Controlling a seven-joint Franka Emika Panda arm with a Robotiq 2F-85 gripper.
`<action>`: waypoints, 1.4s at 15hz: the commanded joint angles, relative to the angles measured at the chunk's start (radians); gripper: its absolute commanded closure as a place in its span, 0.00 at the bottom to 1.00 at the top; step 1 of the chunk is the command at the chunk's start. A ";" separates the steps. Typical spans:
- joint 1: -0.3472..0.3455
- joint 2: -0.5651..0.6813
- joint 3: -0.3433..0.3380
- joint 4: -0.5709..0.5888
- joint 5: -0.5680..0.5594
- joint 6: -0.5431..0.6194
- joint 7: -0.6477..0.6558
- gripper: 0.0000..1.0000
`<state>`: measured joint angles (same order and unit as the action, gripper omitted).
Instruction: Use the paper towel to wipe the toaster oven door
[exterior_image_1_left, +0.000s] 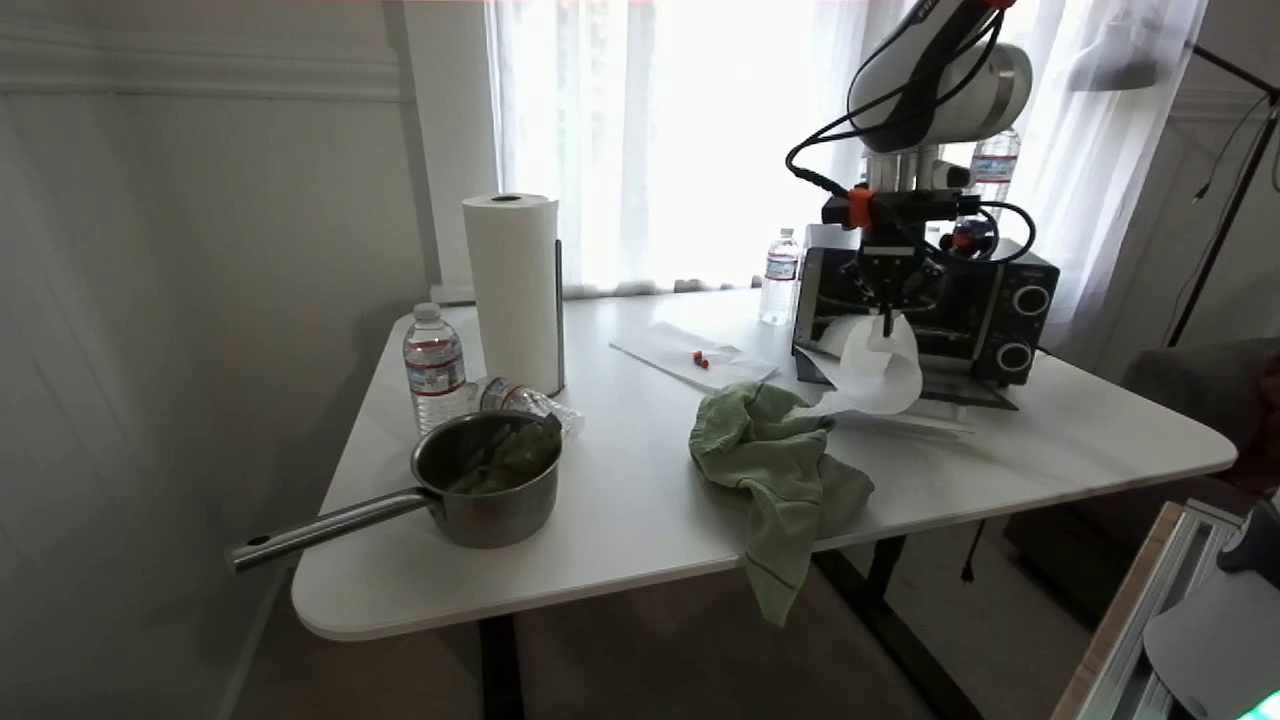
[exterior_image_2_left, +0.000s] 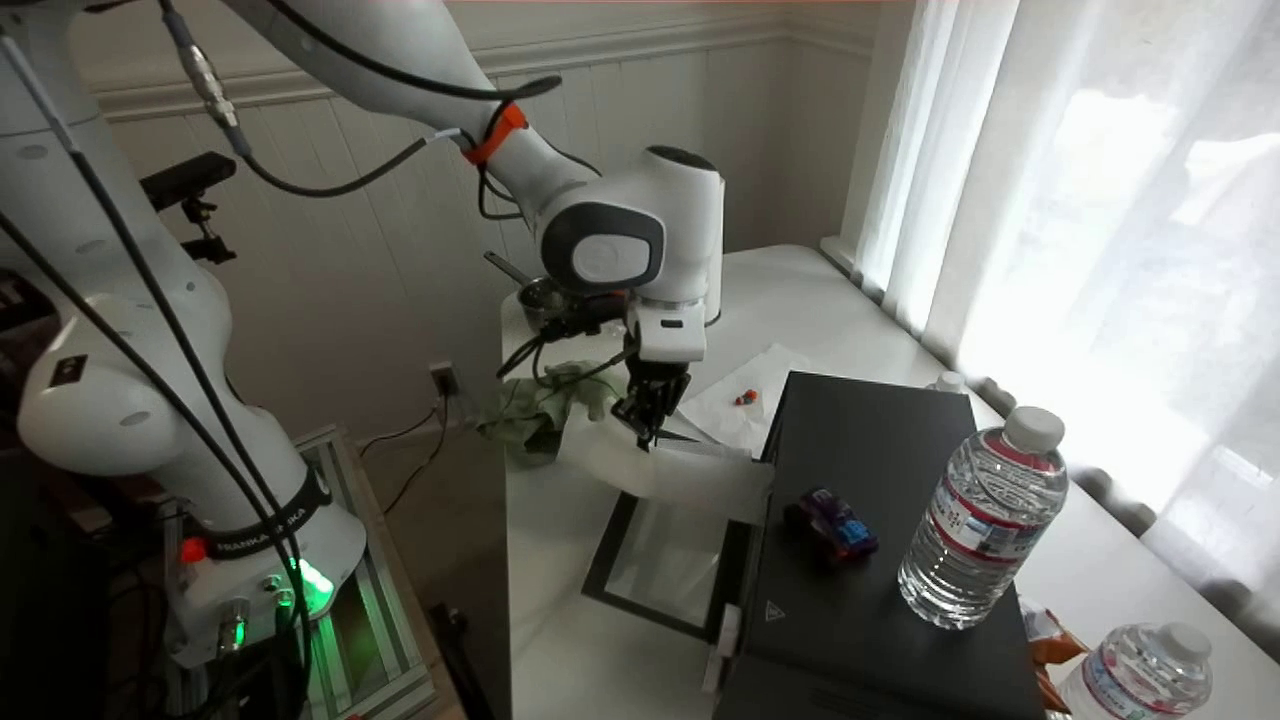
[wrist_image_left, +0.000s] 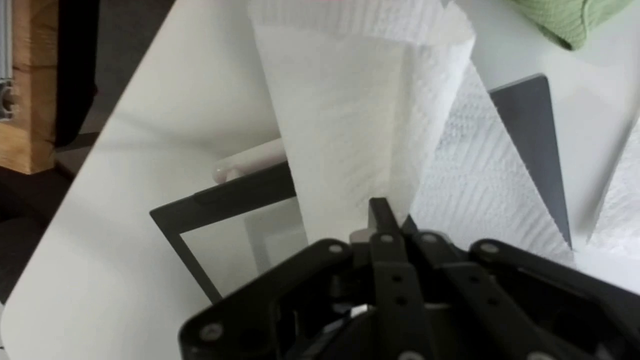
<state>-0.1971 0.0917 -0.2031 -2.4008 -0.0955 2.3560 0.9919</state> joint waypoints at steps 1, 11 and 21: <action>0.009 0.086 -0.013 0.021 0.027 0.107 0.017 1.00; 0.028 0.130 -0.013 0.042 0.028 0.144 -0.029 1.00; 0.053 0.249 -0.020 0.099 0.104 0.208 -0.114 1.00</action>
<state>-0.1610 0.3131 -0.2076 -2.3301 -0.0244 2.5713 0.9011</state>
